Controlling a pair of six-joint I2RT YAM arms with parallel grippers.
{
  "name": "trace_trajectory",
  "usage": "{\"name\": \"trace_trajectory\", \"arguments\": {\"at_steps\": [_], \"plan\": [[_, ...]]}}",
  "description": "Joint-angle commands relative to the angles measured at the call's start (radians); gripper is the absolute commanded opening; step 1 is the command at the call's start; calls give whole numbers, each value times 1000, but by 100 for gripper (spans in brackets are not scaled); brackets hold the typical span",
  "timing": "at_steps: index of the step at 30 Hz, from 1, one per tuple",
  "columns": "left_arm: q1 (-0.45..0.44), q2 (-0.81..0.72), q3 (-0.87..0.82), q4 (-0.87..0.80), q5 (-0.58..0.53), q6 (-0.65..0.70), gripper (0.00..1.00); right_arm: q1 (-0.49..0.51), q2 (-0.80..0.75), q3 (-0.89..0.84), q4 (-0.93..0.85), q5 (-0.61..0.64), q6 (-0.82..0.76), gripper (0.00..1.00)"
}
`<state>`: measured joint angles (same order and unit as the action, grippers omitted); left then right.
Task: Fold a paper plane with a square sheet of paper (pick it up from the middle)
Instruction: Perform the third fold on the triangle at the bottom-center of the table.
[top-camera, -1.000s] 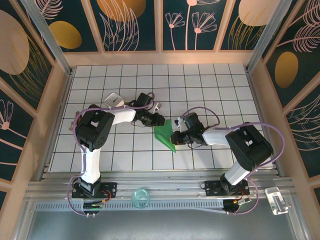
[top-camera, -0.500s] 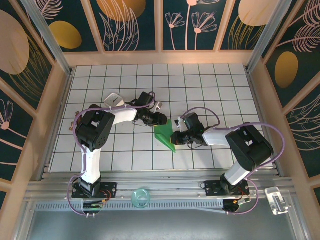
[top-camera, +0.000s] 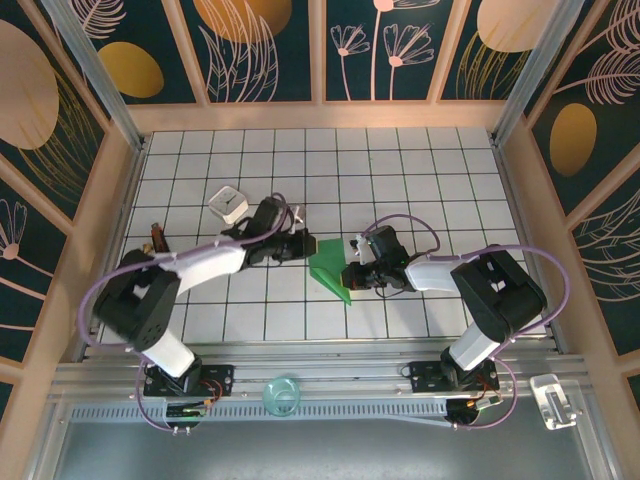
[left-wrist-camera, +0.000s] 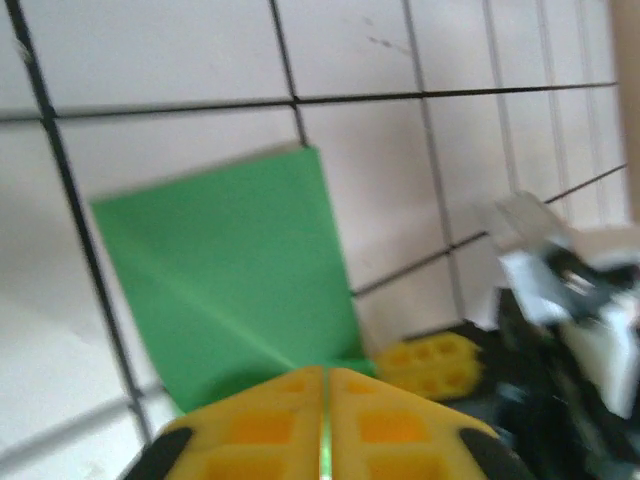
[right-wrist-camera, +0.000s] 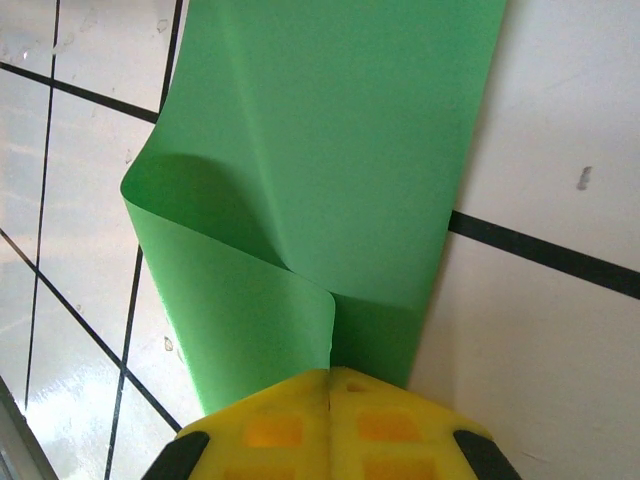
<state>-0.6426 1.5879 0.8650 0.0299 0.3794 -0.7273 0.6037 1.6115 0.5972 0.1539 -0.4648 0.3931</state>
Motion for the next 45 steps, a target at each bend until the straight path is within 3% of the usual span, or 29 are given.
{"name": "trace_trajectory", "arguments": {"at_steps": [1, 6, 11, 35, 45], "plan": [[-88, -55, -131, 184, -38, -176, 0, 5, 48, -22, -75, 73, 8, 0], [-212, -65, -257, 414, -73, -360, 0, 4, 52, -20, -72, 77, 16, 0], [-274, 10, -262, 511, -74, -425, 0, 5, 61, -19, -70, 77, 15, 0], [-313, 196, -248, 642, -67, -527, 0, 4, 78, -16, -71, 78, 7, 0], [-313, 211, -239, 599, -70, -537, 0, 5, 73, -23, -68, 77, 8, 0]]}}
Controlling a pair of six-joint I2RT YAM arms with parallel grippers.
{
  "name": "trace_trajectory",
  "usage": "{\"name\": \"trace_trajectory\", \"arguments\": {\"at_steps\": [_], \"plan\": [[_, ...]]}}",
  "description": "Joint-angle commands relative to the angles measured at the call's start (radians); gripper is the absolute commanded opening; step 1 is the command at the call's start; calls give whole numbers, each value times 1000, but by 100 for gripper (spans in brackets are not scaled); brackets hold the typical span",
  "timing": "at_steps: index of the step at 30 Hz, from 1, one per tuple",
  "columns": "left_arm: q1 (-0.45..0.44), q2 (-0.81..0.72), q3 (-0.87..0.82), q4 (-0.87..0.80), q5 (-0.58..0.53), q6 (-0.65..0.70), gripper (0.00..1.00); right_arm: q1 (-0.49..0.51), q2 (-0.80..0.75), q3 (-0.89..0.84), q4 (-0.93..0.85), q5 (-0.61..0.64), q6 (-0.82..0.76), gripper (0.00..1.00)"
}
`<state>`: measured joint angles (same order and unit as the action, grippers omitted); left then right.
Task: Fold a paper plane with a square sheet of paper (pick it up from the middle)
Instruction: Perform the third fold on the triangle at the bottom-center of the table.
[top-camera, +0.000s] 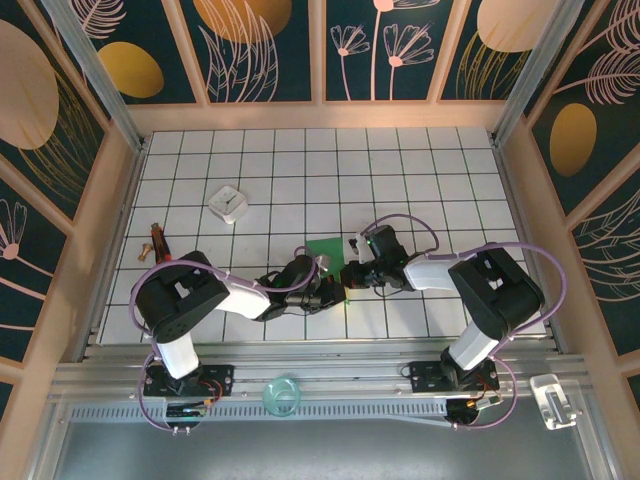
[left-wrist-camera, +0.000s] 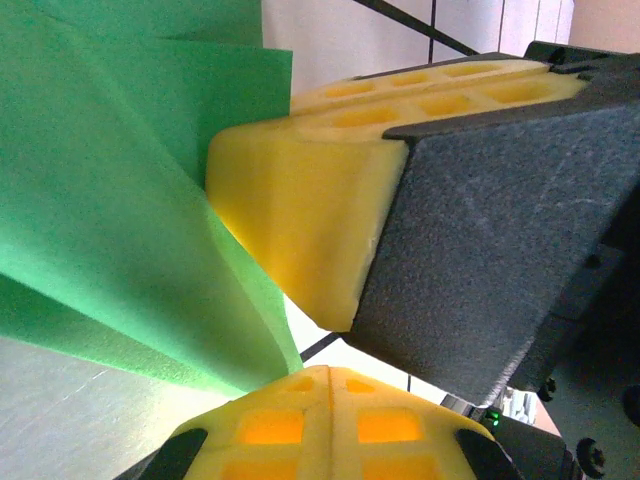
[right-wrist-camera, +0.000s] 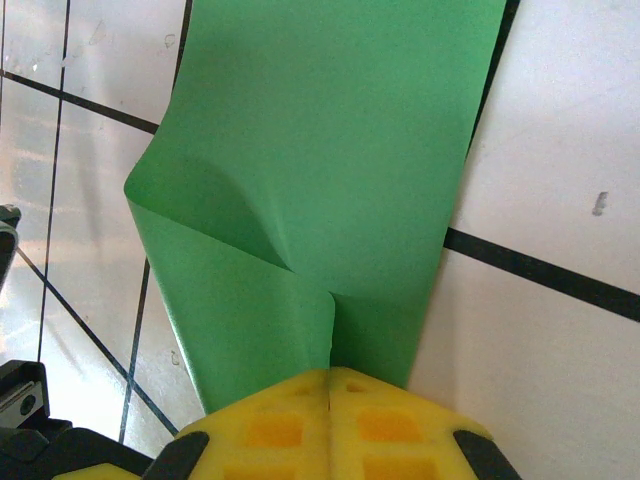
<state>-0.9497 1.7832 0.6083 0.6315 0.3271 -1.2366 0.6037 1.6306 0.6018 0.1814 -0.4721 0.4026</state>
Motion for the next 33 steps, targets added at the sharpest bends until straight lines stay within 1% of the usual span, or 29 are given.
{"name": "trace_trajectory", "arguments": {"at_steps": [1, 12, 23, 29, 32, 33], "plan": [[-6, 17, 21, -14, -17, -26, 0, 5, 55, -28, -95, 84, -1, 0], [-6, 36, 16, -70, 4, -23, 0, 5, 53, -29, -97, 87, -1, 0], [-6, 61, 36, -51, 44, -20, 0, 5, 46, -45, -89, 86, 15, 0], [-4, -3, -19, -4, 22, -39, 0, 4, 29, -33, -92, 72, 16, 0], [12, -62, -58, 13, 23, -34, 3, 5, 26, -28, -99, 70, 10, 0], [24, -115, -75, 9, 21, -27, 4, 5, 25, -28, -99, 72, 9, 0]]}}
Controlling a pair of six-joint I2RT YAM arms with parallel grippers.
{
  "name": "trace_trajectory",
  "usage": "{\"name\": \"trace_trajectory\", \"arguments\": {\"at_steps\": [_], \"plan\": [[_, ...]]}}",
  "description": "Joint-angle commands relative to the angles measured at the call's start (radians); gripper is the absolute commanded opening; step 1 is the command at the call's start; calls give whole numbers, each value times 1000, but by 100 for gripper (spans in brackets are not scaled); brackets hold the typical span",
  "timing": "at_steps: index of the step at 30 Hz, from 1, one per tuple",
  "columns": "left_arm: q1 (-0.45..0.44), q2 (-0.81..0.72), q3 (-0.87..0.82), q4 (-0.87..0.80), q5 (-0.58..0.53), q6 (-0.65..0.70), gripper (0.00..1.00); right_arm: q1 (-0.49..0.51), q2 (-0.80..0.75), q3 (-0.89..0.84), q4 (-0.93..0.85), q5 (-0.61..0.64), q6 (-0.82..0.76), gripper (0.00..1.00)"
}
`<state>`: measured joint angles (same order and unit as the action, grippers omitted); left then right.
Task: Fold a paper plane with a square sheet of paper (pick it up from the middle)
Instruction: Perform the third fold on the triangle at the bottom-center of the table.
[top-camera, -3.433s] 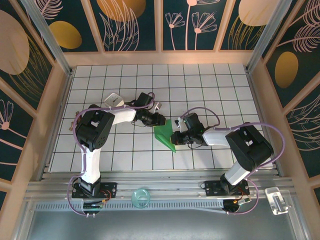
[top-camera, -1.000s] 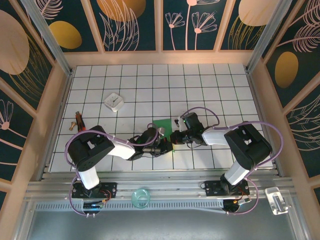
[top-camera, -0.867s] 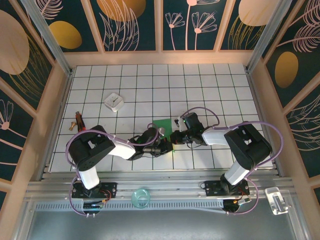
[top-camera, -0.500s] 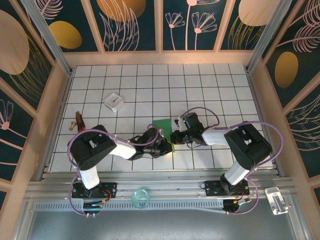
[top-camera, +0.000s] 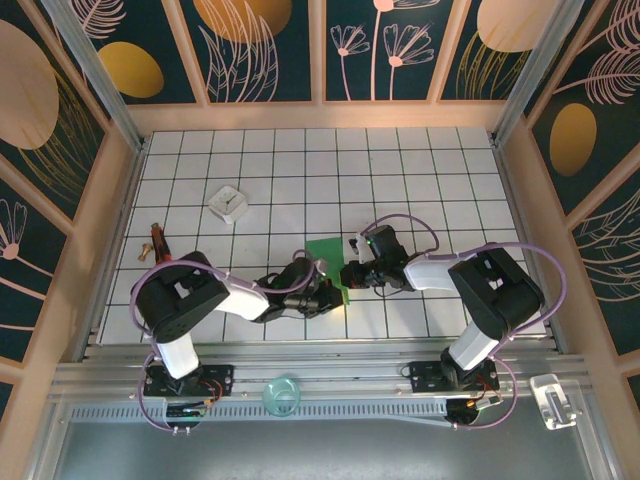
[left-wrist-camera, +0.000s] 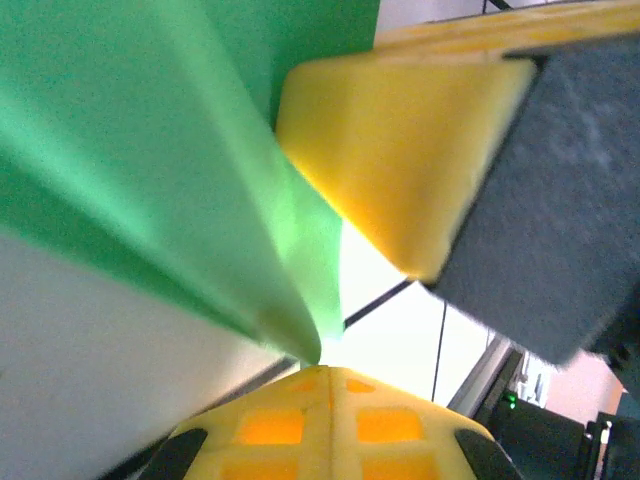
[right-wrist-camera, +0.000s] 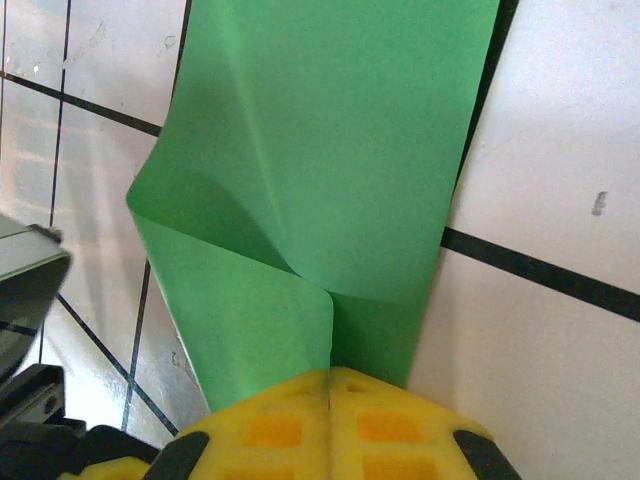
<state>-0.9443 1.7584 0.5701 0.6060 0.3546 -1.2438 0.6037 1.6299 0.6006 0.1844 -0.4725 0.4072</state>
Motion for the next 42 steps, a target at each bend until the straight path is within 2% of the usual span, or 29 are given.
{"name": "trace_trajectory", "arguments": {"at_steps": [1, 3, 6, 9, 13, 19, 23, 29, 42], "plan": [[32, -123, -54, 23, -12, -14, 4, 3, 27, -27, -104, 72, 4, 0], [84, -197, -81, -21, -34, 7, 2, 3, 32, -25, -103, 68, 2, 0], [165, -224, -28, -135, -44, 84, 0, 5, 38, -22, -100, 65, 1, 0], [216, -146, 82, -217, -38, 158, 0, 3, 38, -21, -99, 67, 0, 0], [251, 50, 252, -298, 7, 249, 0, 5, 35, -22, -100, 64, 1, 0], [257, 234, 482, -507, 27, 413, 0, 5, 30, -16, -98, 56, 1, 0], [259, 291, 546, -598, 32, 486, 0, 5, 25, 4, -111, 51, -10, 0], [259, 334, 571, -661, 30, 548, 0, 4, 21, 32, -134, 46, -26, 0], [259, 346, 563, -659, 39, 562, 0, 5, 32, 70, -154, 48, -42, 0]]}}
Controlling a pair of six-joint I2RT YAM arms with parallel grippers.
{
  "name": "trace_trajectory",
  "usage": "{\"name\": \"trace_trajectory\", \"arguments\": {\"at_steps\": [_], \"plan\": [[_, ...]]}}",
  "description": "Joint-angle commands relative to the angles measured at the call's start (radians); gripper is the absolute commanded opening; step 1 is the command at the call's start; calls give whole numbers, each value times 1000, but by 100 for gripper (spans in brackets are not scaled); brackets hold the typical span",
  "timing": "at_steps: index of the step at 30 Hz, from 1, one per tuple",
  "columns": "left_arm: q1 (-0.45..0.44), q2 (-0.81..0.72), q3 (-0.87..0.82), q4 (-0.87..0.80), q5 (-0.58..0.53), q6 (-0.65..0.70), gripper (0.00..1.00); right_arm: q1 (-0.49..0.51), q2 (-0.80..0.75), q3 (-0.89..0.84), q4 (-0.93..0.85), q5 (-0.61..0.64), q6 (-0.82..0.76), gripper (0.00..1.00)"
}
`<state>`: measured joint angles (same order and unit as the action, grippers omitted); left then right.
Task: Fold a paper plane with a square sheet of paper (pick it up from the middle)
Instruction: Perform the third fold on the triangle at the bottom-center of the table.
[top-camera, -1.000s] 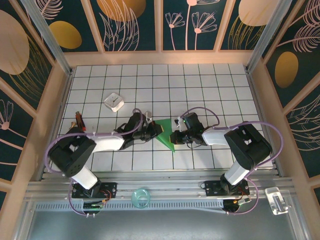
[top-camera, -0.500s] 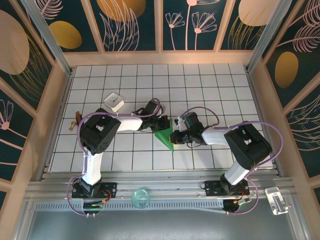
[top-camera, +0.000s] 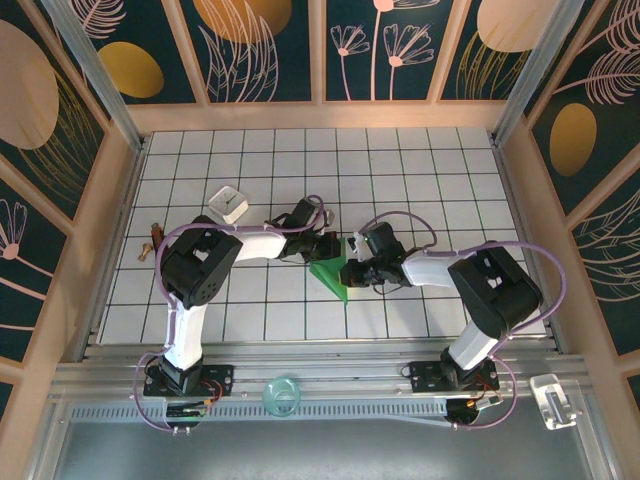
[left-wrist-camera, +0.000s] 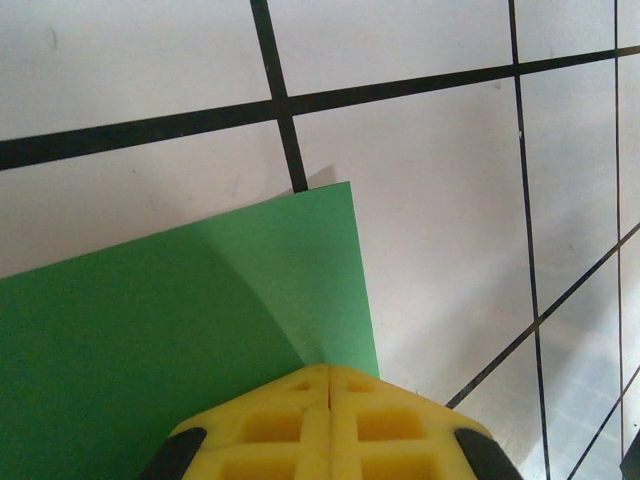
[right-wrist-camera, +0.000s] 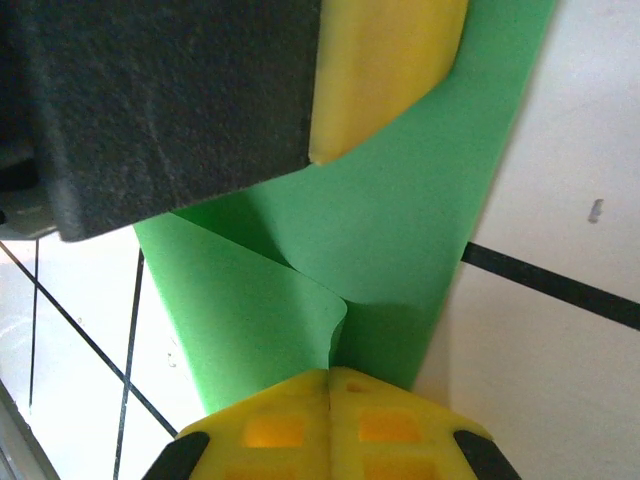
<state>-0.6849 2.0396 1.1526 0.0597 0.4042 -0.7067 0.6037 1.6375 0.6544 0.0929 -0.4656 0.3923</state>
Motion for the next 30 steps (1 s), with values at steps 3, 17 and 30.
{"name": "trace_trajectory", "arguments": {"at_steps": [3, 17, 30], "plan": [[0, 67, -21, -109, -9, 25, 0, 5, 28, 25, -69, 40, -33, 0], [-1, 80, -11, -113, -5, 31, 0, -3, 20, 34, -64, 1, -39, 0], [-1, 86, -7, -118, -5, 39, 0, -21, -23, 16, -60, -19, -37, 0]]}}
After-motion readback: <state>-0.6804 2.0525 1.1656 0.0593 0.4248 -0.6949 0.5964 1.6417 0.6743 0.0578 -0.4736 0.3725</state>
